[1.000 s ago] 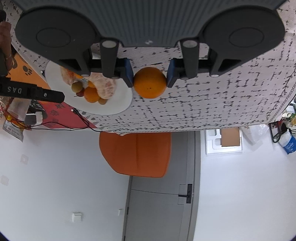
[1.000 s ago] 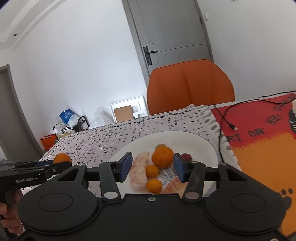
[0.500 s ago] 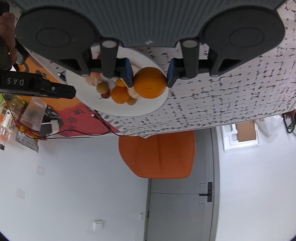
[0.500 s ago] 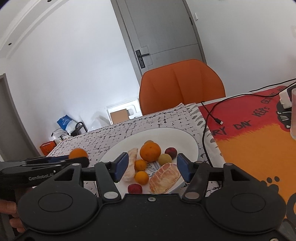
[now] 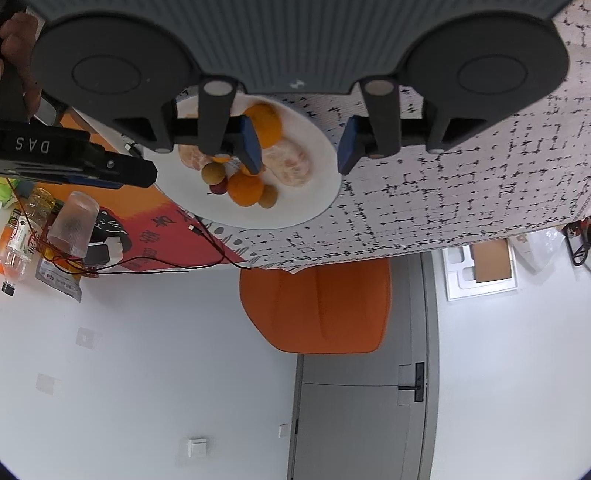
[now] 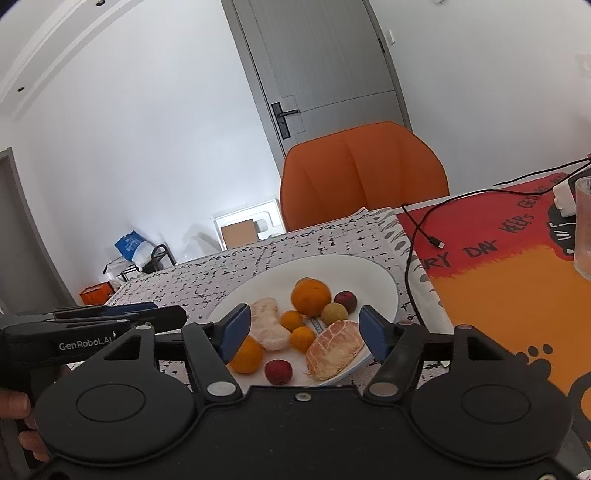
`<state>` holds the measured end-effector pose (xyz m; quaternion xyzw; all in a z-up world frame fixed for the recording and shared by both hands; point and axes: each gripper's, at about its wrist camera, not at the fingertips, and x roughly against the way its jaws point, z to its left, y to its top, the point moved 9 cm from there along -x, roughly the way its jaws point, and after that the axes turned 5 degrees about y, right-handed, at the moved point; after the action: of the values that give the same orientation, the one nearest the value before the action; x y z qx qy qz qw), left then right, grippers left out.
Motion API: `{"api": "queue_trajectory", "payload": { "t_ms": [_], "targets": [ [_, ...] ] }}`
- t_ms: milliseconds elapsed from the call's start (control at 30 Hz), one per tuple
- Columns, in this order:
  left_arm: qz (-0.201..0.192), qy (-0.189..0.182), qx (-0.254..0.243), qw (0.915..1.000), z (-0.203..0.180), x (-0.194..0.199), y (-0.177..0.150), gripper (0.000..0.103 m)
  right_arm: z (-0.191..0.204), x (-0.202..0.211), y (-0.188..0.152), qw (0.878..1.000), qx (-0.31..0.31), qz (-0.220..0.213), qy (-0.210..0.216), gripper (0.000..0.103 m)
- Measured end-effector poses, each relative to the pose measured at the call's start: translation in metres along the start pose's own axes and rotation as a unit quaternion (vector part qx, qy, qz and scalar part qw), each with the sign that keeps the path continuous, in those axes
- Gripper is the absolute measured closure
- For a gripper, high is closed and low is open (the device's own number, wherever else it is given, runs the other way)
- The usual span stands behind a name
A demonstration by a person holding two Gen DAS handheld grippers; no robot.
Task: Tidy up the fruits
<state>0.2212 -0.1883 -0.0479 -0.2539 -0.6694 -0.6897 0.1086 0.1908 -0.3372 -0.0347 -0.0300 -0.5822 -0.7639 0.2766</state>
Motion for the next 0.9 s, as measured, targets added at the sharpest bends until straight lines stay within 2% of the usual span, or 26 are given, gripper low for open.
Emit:
{"api": "queue_trajectory", "payload": {
  "t_ms": [200,333,400,467,567,700,900],
  "targets": [
    [-0.003,0.016,0.013,0.9998,0.016,0.013,-0.001,0.042,0.01,0.001,0.0,1.0,0.002,-0.001,0.007,0.027],
    [-0.004,0.039,0.025,0.9989,0.03,0.023,-0.002,0.02,0.018,0.004,0.0,1.0,0.003,-0.002,0.012,0.018],
    [-0.008,0.049,0.028,0.9984,0.038,0.029,-0.002,0.017,0.024,0.004,0.0,1.0,0.005,-0.003,0.014,0.007],
    [-0.008,0.058,0.033,0.9978,0.045,0.034,-0.003,0.015,0.029,0.006,0.0,1.0,0.008,-0.004,0.013,0.0],
    [-0.009,0.073,0.041,0.9964,0.057,0.043,-0.005,0.008,0.036,0.007,0.001,1.0,0.007,-0.003,0.015,0.0],
    [-0.005,0.102,0.049,0.9936,0.072,0.054,-0.007,0.005,0.047,0.011,0.002,1.0,0.005,-0.005,0.021,0.0],
    [0.006,0.111,0.066,0.9916,0.089,0.071,-0.012,0.0,0.057,0.013,0.002,1.0,0.01,0.001,0.007,0.0]
  ]
}}
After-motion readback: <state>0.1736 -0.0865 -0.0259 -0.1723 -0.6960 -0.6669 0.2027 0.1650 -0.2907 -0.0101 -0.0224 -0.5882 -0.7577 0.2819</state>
